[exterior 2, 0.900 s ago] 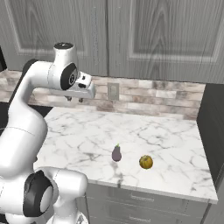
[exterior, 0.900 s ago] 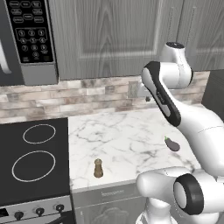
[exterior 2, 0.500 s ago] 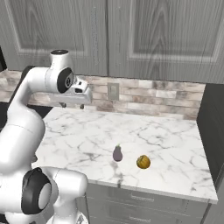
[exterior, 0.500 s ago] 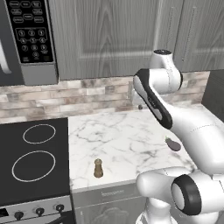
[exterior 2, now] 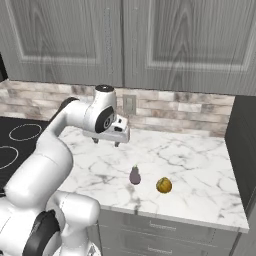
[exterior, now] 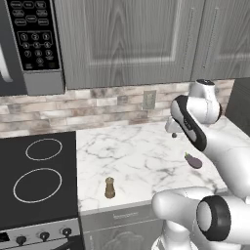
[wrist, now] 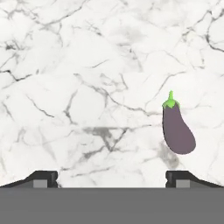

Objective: Place the eggplant and squash inside the fridge drawer. Close the drawer after placing the vegetables.

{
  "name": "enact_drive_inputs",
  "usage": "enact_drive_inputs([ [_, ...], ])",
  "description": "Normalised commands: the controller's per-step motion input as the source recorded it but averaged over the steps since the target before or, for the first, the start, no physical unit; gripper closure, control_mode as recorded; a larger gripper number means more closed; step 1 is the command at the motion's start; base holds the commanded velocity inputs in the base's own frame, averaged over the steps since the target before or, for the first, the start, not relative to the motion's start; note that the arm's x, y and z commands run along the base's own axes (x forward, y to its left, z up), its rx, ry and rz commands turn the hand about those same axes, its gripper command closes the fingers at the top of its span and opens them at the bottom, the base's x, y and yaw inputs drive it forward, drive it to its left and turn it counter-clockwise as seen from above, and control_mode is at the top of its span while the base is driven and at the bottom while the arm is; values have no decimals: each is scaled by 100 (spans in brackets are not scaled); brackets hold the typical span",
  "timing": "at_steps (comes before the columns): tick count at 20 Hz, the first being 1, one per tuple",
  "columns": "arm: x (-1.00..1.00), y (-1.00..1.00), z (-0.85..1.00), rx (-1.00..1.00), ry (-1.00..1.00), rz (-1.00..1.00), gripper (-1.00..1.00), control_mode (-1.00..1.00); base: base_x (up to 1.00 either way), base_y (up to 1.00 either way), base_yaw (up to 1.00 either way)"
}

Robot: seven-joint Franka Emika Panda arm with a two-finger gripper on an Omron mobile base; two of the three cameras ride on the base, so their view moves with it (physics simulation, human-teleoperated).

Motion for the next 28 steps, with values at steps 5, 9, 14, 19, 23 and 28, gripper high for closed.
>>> enact_drive_inputs([
  [5,0,-75,-59,0,3,0,-100,-100,0,0,0],
  [9,2,-11,-61,-1,0,0,-100,-100,0,0,0],
  [14,0,-11,-69,-1,0,0,-100,-100,0,0,0],
  [19,0,-19,-47,0,-3,0,-100,-100,0,0,0],
  [23,1,-25,-17,0,0,0,-100,-100,0,0,0],
  [28,6,-18,-5,0,0,0,-100,-100,0,0,0],
])
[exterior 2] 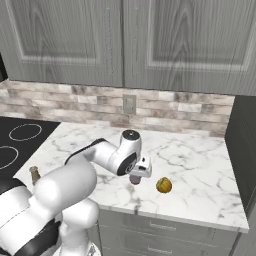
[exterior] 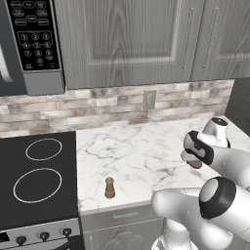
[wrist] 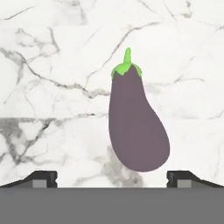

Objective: Place the eggplant and squash inside the fridge drawer. Close the drawer after placing the vegetables.

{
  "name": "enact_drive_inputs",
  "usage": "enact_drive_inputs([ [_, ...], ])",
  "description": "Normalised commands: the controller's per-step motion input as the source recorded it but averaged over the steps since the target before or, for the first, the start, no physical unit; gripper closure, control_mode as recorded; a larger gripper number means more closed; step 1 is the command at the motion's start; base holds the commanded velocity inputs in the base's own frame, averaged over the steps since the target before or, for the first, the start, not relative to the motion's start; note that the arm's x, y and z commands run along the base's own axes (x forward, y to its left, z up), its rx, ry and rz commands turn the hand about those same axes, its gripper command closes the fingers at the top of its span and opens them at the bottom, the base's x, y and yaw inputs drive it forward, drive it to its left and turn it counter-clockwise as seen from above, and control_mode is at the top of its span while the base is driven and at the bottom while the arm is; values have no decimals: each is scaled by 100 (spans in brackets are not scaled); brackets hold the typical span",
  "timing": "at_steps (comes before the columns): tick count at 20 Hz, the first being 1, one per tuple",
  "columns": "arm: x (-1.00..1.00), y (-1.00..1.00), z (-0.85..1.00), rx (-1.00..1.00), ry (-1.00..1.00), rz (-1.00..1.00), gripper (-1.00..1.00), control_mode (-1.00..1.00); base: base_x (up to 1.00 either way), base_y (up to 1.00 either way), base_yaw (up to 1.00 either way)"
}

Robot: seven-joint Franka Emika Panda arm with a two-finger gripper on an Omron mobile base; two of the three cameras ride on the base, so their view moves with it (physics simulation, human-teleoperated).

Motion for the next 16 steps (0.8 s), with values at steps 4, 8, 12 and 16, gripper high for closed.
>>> enact_drive_inputs([
  [4,31,-8,-6,0,0,0,-100,-100,0,0,0],
  [8,34,-13,0,0,0,0,-100,-100,0,0,0],
  [12,41,-13,0,0,0,0,-100,-100,0,0,0],
  [16,33,-14,-7,0,0,0,-100,-100,0,0,0],
])
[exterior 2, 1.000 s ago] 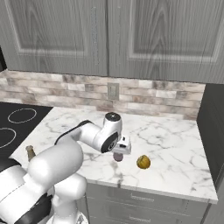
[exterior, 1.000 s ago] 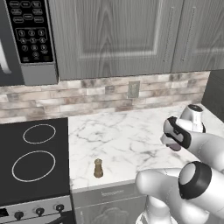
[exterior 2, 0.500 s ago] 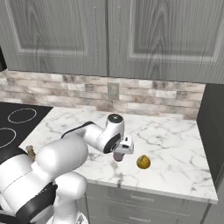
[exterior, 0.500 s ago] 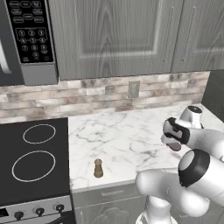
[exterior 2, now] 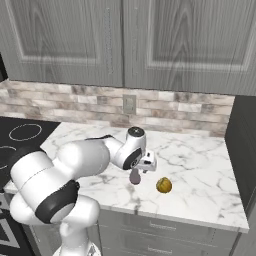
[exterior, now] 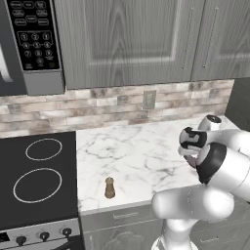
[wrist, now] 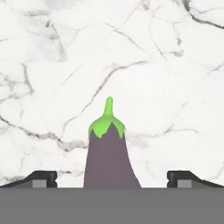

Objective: Place the eggplant and squash inside the fridge drawer. Close the drawer after placing the vegetables.

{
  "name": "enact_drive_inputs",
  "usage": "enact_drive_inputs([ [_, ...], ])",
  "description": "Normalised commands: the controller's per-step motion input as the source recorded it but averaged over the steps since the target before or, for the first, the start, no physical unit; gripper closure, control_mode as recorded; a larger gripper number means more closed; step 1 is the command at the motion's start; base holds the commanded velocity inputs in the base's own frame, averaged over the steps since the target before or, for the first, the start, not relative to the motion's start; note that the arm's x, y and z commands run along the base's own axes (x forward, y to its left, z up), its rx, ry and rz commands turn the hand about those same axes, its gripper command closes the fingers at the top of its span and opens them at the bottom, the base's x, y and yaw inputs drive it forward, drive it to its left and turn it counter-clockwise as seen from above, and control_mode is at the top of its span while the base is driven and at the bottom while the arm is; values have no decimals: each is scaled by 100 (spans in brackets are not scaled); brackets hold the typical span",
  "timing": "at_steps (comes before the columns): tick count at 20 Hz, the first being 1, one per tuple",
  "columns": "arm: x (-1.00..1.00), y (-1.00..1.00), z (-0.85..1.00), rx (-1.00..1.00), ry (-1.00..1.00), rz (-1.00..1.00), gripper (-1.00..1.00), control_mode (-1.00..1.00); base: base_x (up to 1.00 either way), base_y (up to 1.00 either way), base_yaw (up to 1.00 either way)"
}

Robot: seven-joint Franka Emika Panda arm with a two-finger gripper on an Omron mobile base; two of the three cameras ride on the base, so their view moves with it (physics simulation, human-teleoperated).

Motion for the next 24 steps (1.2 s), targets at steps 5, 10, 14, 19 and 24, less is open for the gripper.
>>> enact_drive_inputs([
  [5,11,-2,-27,0,0,0,-100,-100,0,0,0],
  [10,-15,0,-41,0,-1,1,-100,-100,0,0,0],
  [14,-25,0,-35,0,-2,3,-100,-100,0,0,0],
  [19,-7,1,-36,0,0,3,-100,-100,0,0,0],
  [24,0,14,-48,-8,2,4,100,-100,0,0,0],
])
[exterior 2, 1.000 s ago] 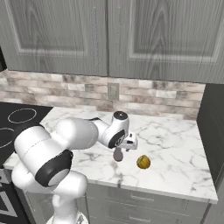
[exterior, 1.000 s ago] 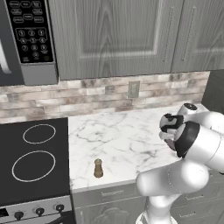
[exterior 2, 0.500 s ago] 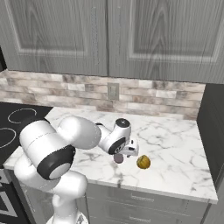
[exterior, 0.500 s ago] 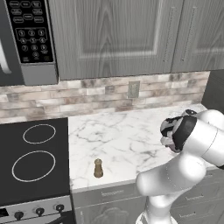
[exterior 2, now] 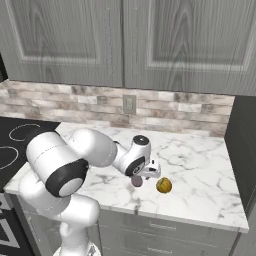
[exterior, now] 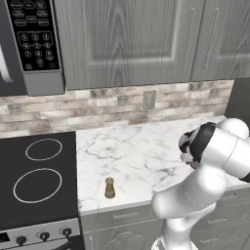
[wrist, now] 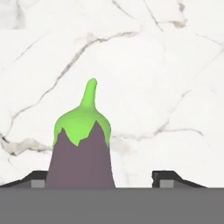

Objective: Place the eggplant and squash inside the fridge drawer. Close the drawer after placing the vegetables.

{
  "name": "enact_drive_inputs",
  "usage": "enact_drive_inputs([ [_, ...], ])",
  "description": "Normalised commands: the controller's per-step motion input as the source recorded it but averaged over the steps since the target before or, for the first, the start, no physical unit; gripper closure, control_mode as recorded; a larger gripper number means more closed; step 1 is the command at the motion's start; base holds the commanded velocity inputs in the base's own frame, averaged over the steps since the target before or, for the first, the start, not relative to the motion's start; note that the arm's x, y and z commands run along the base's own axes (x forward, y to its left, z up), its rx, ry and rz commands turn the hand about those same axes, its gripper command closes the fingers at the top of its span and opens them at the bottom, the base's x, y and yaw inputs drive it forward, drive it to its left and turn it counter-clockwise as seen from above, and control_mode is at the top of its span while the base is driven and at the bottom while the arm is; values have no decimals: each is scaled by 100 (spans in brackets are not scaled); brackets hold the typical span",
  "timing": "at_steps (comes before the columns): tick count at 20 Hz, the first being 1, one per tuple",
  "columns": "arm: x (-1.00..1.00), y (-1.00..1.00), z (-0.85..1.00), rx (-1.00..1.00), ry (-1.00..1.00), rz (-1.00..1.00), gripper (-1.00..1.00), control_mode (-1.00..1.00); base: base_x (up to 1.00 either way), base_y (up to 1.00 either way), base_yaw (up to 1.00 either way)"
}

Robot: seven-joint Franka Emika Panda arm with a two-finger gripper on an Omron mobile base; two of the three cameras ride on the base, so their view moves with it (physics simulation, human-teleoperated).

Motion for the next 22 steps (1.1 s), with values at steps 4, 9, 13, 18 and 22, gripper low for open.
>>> enact_drive_inputs([
  [4,-11,1,-13,-1,0,2,100,-100,0,0,0],
  [9,-23,39,58,0,-15,1,100,-100,0,0,0],
  [13,-44,32,100,0,-18,0,100,-100,0,0,0],
  [18,-21,53,100,-2,-12,0,100,-100,0,0,0],
  [22,-26,71,100,-3,-7,0,100,-100,0,0,0],
])
